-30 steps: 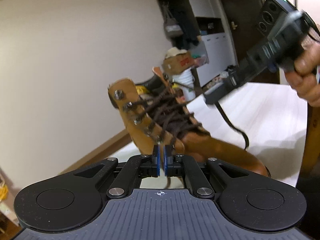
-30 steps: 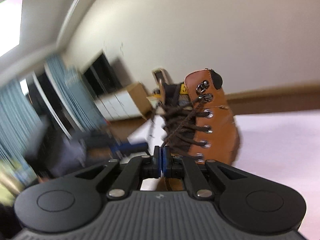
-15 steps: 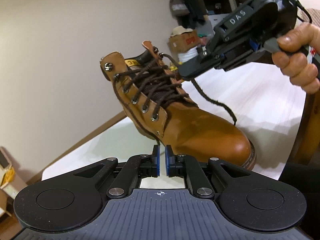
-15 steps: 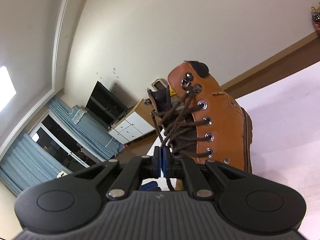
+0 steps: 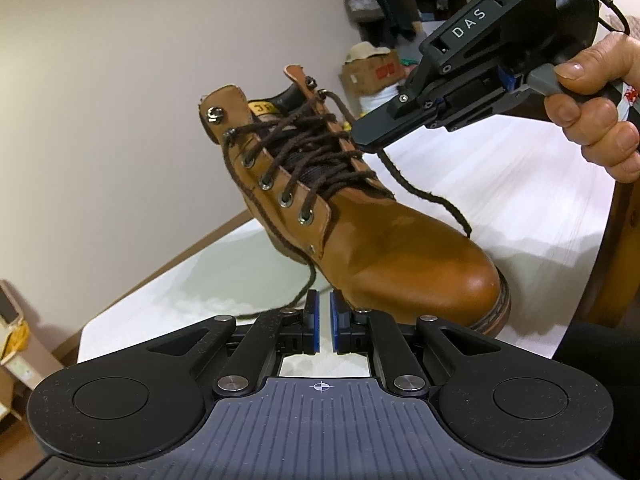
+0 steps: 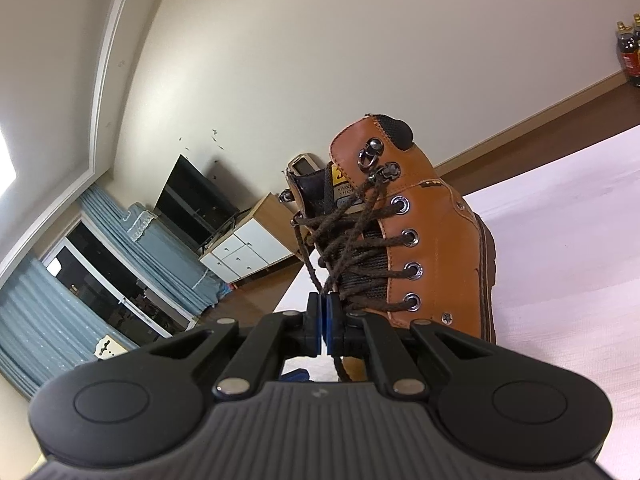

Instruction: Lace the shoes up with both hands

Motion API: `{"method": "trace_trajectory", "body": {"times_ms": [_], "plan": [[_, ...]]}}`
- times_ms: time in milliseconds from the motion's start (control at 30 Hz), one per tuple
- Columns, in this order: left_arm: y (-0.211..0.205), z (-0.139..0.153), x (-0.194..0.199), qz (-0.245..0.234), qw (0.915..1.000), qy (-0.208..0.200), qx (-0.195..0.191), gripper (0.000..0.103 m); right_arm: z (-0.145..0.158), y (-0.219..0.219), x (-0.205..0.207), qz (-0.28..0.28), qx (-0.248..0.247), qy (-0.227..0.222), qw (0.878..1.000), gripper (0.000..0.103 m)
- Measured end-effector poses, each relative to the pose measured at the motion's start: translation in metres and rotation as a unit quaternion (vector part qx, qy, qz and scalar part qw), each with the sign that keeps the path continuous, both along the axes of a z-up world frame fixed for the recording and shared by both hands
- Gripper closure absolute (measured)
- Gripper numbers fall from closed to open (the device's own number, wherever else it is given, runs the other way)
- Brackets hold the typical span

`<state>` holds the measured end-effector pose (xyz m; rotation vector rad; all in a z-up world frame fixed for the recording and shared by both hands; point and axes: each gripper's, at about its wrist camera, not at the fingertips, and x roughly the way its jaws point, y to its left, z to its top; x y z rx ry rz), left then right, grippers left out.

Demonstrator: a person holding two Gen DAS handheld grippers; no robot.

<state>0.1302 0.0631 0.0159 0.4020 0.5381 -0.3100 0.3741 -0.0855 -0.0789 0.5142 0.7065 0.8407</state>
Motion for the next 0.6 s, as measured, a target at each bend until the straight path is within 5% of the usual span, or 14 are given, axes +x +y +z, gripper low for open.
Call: {"method": "trace_trajectory", "body": {"times_ms": [200, 300, 500, 600], "plan": [[0.007, 0.001, 0.001, 0.032, 0.9991, -0.015, -0.022, 0.091, -0.001, 0.003, -0.001, -0.006, -0.015, 0.001, 1.000, 0.100], [0.018, 0.003, -0.003, 0.049, 0.9955, -0.038, -0.072, 0.085, 0.000, -0.005, 0.002, -0.007, 0.040, 0.009, 0.999, 0.100], [0.026, 0.006, -0.013, 0.043, 0.9915, -0.058, -0.108, 0.081, 0.001, -0.022, 0.008, -0.008, 0.151, 0.025, 0.988, 0.099], [0.022, 0.005, -0.016, 0.038, 0.9913, -0.051, -0.116, 0.078, -0.007, -0.022, 0.011, -0.010, 0.134, 0.047, 0.990, 0.099]]}}
